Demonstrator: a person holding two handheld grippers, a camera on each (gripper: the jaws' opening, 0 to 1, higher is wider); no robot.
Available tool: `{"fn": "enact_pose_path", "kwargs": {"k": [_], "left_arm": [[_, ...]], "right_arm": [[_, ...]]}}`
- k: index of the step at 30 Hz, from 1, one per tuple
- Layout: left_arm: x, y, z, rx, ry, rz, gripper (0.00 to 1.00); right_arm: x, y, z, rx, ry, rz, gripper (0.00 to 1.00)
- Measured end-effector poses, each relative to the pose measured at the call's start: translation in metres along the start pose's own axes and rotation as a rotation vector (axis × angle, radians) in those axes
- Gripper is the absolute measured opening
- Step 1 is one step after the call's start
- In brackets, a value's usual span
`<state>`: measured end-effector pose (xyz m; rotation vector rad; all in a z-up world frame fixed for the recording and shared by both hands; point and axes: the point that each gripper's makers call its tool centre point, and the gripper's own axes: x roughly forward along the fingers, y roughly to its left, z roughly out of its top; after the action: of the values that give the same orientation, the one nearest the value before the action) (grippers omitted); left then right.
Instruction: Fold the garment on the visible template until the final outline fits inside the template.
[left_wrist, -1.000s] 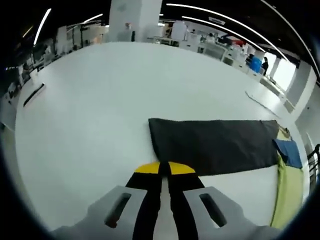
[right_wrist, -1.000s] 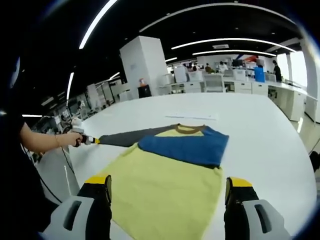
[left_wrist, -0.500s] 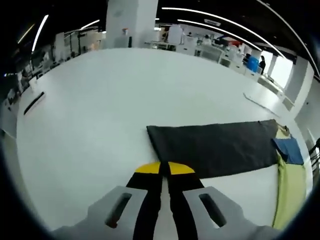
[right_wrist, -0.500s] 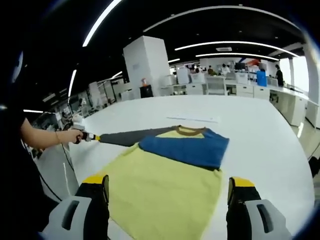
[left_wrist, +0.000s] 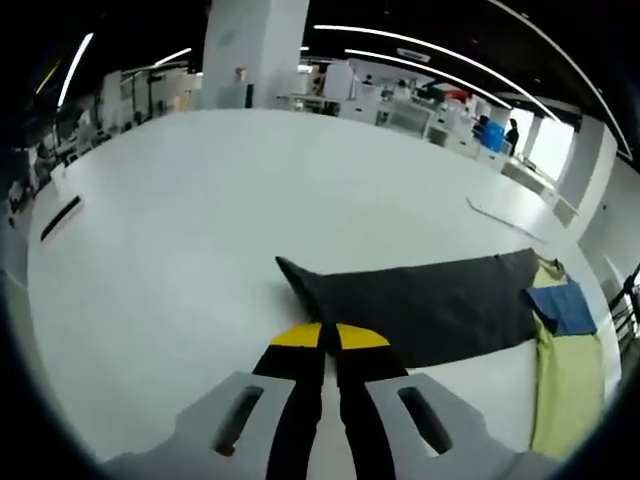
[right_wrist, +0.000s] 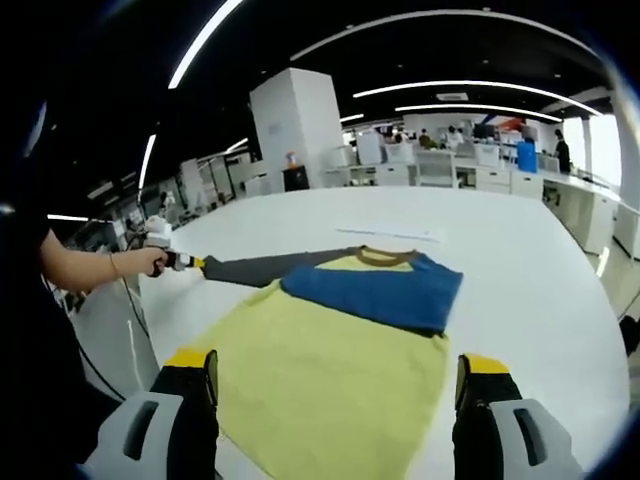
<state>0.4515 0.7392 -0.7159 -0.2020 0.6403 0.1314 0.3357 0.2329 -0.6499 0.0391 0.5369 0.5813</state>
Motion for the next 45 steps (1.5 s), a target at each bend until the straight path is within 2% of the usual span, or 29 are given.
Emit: {"fn": "enact_pose_path", "kwargs": {"k": [5,15,31,45], "left_arm": [[-0.002,-0.012,0.007,-0.004,-0.021,-0.031,0.01],[-0.005,-0.047,0.019,0.049,-0.05,-0.112,0.01],[-0.001,-0.096,0.019,0.064,-0.04,-0.239,0.01],[0.0,-0.131,0.018,0.071,-0.035,-0.314,0.01]], "right_arm": [[0.001,0.004,-0.002,-0.004,0.006,0.008,0.99],[0.002,0.006,-0.003,-0.019,0.015,0.02,0.98],[0.002,0.012,-0.01,-0.031,0.026,0.035,0.98],[0.001,0.016,-0.01,-0.035,0.021,0.048,0.98]]}}
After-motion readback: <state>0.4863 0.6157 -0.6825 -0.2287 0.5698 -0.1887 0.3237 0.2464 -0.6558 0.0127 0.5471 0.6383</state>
